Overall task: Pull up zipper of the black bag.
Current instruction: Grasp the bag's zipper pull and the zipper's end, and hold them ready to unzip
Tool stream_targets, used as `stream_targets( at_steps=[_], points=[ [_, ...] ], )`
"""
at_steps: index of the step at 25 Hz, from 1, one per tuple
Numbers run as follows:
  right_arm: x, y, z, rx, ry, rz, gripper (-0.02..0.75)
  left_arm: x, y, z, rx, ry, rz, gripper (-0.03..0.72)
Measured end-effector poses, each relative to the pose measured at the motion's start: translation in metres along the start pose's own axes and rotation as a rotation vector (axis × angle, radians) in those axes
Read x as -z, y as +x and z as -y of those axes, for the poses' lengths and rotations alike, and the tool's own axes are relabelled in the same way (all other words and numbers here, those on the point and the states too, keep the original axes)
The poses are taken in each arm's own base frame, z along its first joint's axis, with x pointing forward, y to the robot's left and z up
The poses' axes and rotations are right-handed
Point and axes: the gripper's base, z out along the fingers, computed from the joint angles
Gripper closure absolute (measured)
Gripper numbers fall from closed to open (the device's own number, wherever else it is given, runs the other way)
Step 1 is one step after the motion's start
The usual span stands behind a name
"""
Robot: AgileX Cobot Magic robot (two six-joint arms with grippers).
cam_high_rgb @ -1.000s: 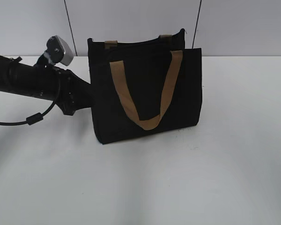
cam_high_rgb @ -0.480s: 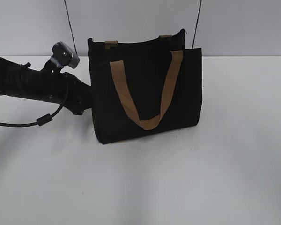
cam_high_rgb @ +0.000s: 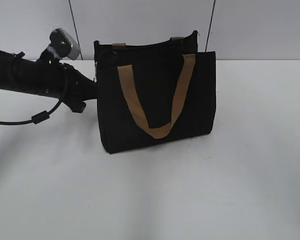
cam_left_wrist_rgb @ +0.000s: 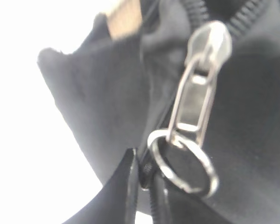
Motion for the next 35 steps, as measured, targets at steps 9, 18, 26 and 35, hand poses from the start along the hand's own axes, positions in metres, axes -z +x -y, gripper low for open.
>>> stream_targets(
  at_steps=[9, 18, 26, 35],
  points=[
    [-0.046, 0.001, -0.001, -0.183, -0.165, 0.001, 0.383, 0.041, -0.037, -0.002, -0.166, -0.079, -0.014, 0.659],
    [-0.068, -0.002, -0.009, -0.356, -0.332, 0.038, 0.391, 0.068, -0.062, -0.001, -0.234, -0.142, 0.028, 0.659],
    [-0.105, 0.006, -0.017, -0.342, -0.315, -0.025, 0.391, 0.078, -0.071, 0.000, -0.255, -0.161, 0.048, 0.659],
    [-0.140, 0.018, -0.015, -0.366, -0.295, -0.075, 0.394, 0.078, -0.071, 0.000, -0.252, -0.163, 0.050, 0.659]
  ],
)
